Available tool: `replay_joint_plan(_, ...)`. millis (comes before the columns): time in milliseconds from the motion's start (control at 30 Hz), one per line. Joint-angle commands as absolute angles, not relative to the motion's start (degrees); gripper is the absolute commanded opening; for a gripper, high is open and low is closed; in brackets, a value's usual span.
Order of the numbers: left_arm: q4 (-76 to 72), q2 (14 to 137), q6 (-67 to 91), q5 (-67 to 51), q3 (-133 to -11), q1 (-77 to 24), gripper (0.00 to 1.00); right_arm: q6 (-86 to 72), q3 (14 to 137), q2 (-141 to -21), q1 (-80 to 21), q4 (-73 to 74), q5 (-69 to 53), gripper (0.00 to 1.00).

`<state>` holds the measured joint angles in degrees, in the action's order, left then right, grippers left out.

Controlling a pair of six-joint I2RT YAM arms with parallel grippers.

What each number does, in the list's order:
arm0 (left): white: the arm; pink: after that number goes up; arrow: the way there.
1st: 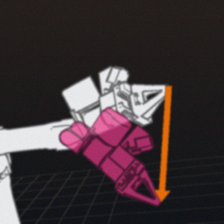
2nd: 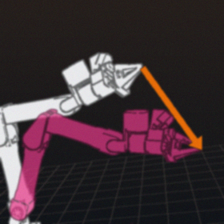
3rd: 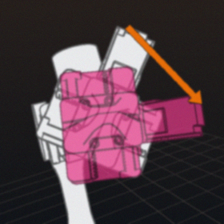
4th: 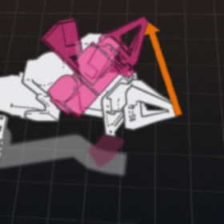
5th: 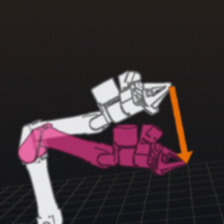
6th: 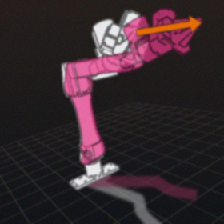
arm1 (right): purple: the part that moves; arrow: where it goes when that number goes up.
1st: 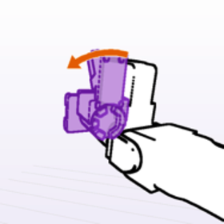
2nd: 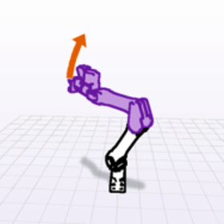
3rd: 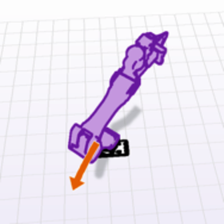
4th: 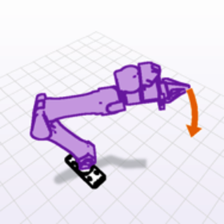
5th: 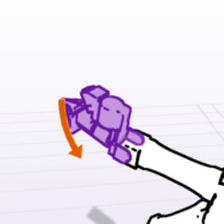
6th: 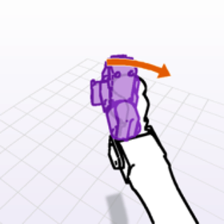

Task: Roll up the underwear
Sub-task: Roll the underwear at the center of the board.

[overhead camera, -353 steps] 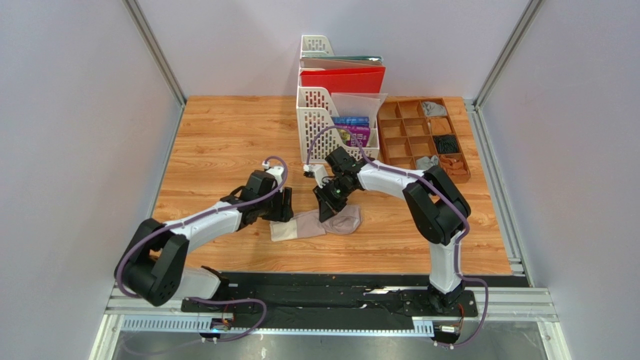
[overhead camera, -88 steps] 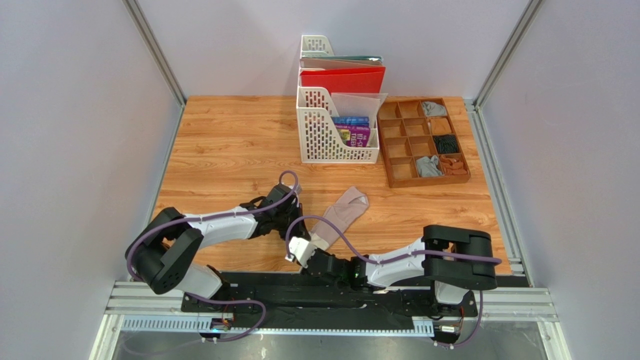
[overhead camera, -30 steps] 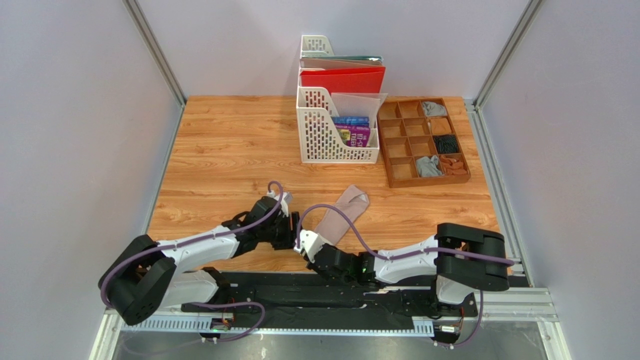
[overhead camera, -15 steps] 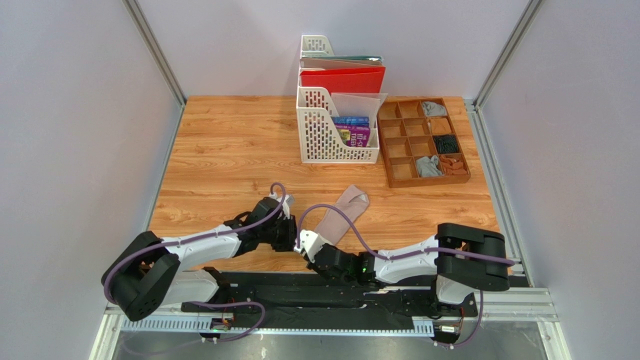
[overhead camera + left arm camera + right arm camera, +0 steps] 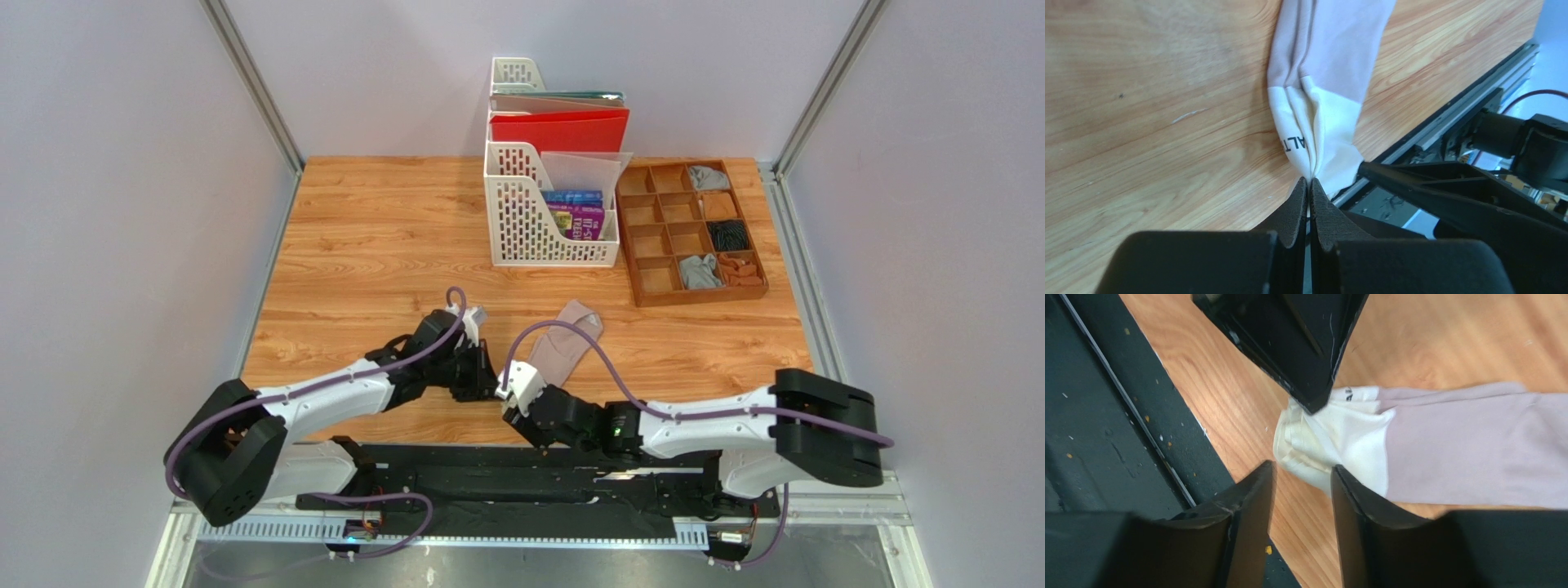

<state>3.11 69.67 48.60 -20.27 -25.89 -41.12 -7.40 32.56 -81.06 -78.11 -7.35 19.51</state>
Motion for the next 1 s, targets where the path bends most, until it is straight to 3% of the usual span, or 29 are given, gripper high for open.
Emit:
replay_joint_plan(0, 6.5, 69.0, 50.5, -21.0, -30.9, -40.5, 0.00, -5.5, 31.6, -74.6, -77.2, -6.7, 21.7, 0.52)
replay_joint_plan(233, 6.8, 73.4, 52.7, -27.4, -33.3, -37.6, 0.00, -5.4, 32.2, -75.7, -77.3, -7.8, 22.9, 0.56)
replay_joint_plan(267, 7.3, 73.4, 52.7, -27.6, -33.6, -37.6, 0.00, -5.4, 32.3, -76.0, -77.2, -8.1, 23.5, 0.62)
replay_joint_plan(333, 9.3, 73.5, 51.7, -27.4, -34.9, -37.4, 0.00, -5.7, 33.3, -77.3, -77.2, -8.3, 24.8, 0.63)
replay_joint_plan(367, 9.8, 73.6, 51.3, -27.4, -35.3, -37.4, 0.00, -6.0, 33.4, -77.6, -77.2, -8.5, 24.9, 1.00)
replay_joint_plan(633, 9.7, 71.9, 53.3, -27.1, -35.1, -36.2, 0.00, -11.8, 36.9, -82.4, -77.0, -8.5, 26.3, 0.97)
replay_joint_plan(967, 6.5, 68.6, 60.8, -25.4, -33.3, -36.1, 0.00, -22.0, 45.4, -88.8, -81.6, -0.2, 44.4, 0.93)
